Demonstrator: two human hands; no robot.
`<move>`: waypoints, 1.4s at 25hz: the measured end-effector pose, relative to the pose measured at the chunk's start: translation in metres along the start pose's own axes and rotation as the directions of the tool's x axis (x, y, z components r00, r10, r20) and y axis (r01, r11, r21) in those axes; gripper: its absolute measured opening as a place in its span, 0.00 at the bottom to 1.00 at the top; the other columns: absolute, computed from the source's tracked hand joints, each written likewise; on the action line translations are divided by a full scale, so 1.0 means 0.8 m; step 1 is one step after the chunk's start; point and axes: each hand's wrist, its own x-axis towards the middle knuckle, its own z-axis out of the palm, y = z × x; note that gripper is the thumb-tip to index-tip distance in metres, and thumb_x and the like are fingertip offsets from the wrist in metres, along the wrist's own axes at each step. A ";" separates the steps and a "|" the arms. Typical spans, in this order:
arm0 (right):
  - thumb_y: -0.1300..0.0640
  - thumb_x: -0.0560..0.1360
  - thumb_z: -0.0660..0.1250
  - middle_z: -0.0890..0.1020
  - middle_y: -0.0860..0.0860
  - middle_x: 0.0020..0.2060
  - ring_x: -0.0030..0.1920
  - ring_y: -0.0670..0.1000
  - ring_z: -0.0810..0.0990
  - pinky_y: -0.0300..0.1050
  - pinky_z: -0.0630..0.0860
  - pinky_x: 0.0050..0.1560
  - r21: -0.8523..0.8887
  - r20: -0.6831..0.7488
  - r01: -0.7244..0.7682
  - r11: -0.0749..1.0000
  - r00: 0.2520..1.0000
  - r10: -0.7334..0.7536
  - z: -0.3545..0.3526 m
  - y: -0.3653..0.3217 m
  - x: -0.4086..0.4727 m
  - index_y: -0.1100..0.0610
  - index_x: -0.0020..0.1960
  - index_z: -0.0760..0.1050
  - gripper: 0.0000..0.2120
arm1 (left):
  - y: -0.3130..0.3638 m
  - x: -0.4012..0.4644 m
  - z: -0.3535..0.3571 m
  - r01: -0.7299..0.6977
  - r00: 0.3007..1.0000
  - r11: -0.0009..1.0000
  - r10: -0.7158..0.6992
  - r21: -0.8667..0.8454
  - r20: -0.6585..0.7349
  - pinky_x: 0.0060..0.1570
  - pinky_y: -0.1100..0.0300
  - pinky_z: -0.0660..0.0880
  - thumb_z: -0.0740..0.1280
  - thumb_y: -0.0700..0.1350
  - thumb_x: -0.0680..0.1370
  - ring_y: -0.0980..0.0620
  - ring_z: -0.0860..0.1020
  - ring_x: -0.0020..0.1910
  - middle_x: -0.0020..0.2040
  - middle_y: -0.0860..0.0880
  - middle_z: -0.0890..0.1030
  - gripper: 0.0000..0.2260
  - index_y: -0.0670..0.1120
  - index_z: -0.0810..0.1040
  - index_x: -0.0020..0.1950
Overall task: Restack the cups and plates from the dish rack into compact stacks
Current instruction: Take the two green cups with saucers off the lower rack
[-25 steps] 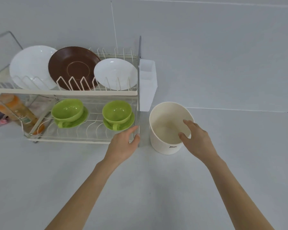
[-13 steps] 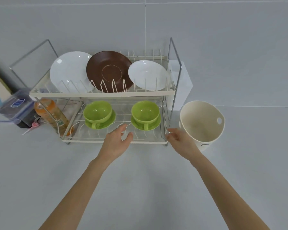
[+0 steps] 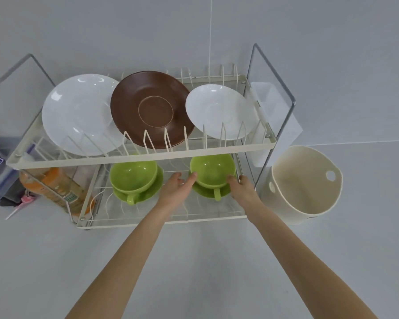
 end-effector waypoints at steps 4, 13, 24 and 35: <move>0.52 0.78 0.54 0.74 0.57 0.45 0.41 0.55 0.75 0.42 0.67 0.38 0.011 -0.040 -0.019 1.000 0.999 0.020 0.009 0.000 0.026 0.62 0.52 0.69 0.13 | 0.000 0.032 0.012 0.053 0.998 0.996 -0.051 -0.068 0.027 0.64 0.49 0.71 0.60 0.59 0.74 0.44 0.77 0.60 0.57 0.43 0.79 0.29 0.41 0.68 0.67; 0.59 0.76 0.58 0.62 0.50 0.27 0.28 0.48 0.61 0.41 0.58 0.28 -0.012 -0.063 0.102 0.995 0.993 -0.102 0.009 0.010 -0.005 0.56 0.29 0.59 0.17 | -0.006 0.004 0.012 0.036 0.999 0.949 -0.043 -0.313 -0.013 0.48 0.60 0.78 0.62 0.43 0.75 0.44 0.79 0.54 0.52 0.40 0.81 0.07 0.41 0.76 0.48; 0.58 0.75 0.61 0.79 0.61 0.43 0.49 0.61 0.78 0.60 0.74 0.60 0.188 -0.071 0.077 0.979 0.995 -0.065 0.001 0.112 -0.126 0.59 0.45 0.75 0.05 | -0.082 -0.145 0.029 0.005 0.998 0.908 -0.032 -0.420 -0.059 0.36 0.75 0.76 0.65 0.43 0.75 0.52 0.80 0.46 0.57 0.48 0.77 0.16 0.43 0.73 0.62; 0.59 0.75 0.62 0.79 0.54 0.45 0.56 0.58 0.78 0.57 0.73 0.62 0.215 -0.046 -0.047 0.975 0.997 0.059 0.010 0.169 -0.131 0.56 0.49 0.75 0.04 | -0.135 -0.150 0.058 0.073 0.996 0.920 -0.084 -0.386 -0.011 0.36 0.74 0.77 0.66 0.44 0.74 0.49 0.81 0.48 0.55 0.49 0.77 0.16 0.43 0.74 0.61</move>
